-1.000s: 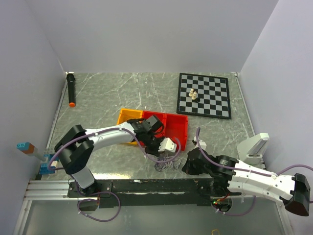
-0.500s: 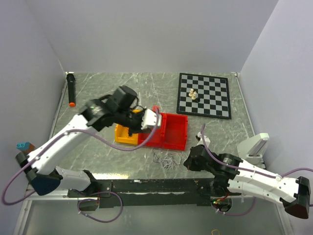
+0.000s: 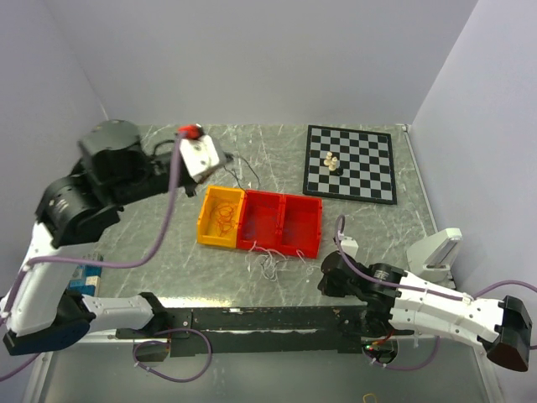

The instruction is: Untangle the cables

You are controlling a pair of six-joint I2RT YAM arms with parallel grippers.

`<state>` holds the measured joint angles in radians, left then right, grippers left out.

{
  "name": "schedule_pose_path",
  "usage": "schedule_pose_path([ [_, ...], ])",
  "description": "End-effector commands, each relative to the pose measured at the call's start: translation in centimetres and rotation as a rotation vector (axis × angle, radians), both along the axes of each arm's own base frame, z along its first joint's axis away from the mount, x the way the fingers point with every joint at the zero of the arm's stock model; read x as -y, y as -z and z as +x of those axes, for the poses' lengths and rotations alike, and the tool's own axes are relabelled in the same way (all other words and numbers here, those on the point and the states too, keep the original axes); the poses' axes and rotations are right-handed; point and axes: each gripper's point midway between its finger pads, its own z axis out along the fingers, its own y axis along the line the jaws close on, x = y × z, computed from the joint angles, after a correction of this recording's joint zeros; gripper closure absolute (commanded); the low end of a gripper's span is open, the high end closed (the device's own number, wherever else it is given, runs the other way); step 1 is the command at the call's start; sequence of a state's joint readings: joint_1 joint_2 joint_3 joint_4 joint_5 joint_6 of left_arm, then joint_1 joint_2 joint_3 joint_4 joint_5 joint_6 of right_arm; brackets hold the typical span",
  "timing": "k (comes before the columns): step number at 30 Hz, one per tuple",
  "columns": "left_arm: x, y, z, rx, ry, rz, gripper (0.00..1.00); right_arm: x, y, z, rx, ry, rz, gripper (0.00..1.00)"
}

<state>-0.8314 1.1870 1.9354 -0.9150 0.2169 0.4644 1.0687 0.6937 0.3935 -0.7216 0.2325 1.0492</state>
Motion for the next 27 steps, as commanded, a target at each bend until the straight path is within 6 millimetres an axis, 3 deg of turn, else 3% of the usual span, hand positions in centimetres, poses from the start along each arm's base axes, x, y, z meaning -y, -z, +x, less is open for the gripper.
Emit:
schedule_pose_path([
  [1,-3.0,-7.4,0.7,0.146,-0.154,-0.217,0.99,-0.5,0.8,-0.1,-0.022,0.008,0.014,1.00],
  [6,-5.2,-12.5,0.3,0.260,-0.217,-0.361,0.99,-0.4,1.5,-0.3,-0.037,0.006,0.000,1.00],
  [11,-8.9,-18.4,-0.5,0.403,-0.317,-0.550,0.99,-0.1,2.2,-0.6,-0.054,0.010,-0.006,1.00],
  [15,-10.9,-21.6,-1.6,0.506,-0.352,-0.636,0.99,0.0,2.5,-0.8,-0.060,0.014,0.001,1.00],
  [24,-15.9,-26.9,-2.7,0.723,-0.528,-0.768,0.99,-0.2,3.5,-1.2,-0.083,0.011,0.008,1.00],
  [27,-14.4,-25.8,-2.4,0.704,-0.478,-0.700,0.99,-0.3,3.3,-1.0,-0.074,0.003,0.004,1.00],
])
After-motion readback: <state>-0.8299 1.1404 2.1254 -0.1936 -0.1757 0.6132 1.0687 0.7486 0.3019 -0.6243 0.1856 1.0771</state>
